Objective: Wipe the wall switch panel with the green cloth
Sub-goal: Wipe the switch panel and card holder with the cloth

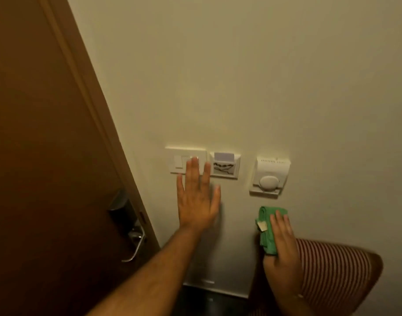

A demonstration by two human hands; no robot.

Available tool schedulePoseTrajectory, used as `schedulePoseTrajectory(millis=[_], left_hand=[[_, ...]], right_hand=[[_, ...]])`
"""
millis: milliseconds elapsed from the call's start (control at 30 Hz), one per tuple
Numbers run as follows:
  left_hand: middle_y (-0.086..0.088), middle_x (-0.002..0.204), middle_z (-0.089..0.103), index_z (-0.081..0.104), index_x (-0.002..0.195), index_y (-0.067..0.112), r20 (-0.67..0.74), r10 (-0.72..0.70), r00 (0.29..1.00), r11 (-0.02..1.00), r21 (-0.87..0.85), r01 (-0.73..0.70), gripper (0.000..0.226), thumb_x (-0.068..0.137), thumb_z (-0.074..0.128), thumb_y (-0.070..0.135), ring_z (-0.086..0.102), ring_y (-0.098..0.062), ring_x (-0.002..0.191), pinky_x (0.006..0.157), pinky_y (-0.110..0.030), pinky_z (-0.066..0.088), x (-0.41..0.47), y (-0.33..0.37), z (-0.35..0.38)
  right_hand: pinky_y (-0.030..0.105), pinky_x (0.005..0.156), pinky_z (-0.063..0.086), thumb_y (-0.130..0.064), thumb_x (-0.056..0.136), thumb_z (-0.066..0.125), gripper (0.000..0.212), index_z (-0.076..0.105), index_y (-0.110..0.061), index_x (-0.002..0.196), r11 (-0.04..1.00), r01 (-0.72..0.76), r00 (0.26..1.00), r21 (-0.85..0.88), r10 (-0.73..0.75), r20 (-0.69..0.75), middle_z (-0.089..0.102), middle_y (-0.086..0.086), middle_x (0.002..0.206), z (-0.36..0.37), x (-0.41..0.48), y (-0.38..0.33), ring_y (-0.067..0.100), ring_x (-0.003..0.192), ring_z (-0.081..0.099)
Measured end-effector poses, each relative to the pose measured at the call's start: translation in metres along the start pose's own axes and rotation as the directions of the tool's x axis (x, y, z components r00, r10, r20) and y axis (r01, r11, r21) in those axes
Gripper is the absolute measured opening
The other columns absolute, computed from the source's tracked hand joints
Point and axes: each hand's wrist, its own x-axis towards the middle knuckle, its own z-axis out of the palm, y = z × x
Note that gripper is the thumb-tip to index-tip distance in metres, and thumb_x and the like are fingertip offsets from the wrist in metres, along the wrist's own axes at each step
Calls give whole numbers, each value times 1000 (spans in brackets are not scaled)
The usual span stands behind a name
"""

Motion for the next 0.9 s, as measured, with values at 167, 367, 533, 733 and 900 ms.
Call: schedulePoseTrajectory(millis=[167,367,533,733,900], left_hand=[[-17,179,-1,-9,171,22,-245,127,961,992,9,-129,81,112,43,40,-2,-30,166,133,-52,-2,116,-18,-41],[-17,177,10,18,172,18,-389,239,890,968,25,-249,69,112,47,35,-3,-27,165,133,-57,1,222,-16,-57],[-19,173,28,34,168,18,-436,330,837,944,148,-295,64,110,51,34,20,-42,161,130,-63,8,241,-27,-46],[-20,169,36,40,166,18,-470,322,822,947,171,-274,62,107,53,34,27,-43,158,128,-67,17,242,-28,-43],[-19,169,37,41,166,19,-481,317,817,948,177,-263,62,107,51,34,28,-44,157,128,-65,15,240,-26,-42]], right_hand=[[54,127,28,-16,91,48,65,47,-13,156,978,167,978,-123,-180,-106,42,8,167,25,39,-58,27,163,23],[64,122,38,-11,89,84,78,47,-23,156,964,190,955,-186,-225,-192,39,10,168,81,69,-67,26,164,22],[65,118,43,-8,84,89,97,36,-33,161,950,228,942,-214,-271,-196,38,8,168,118,81,-40,26,163,22],[49,133,28,-30,114,51,46,47,-10,155,952,266,931,-150,-294,-214,35,8,169,139,91,-32,35,162,27],[42,137,7,4,90,70,83,34,-13,161,932,311,940,-185,-330,-80,29,6,171,155,93,-58,26,166,12]])
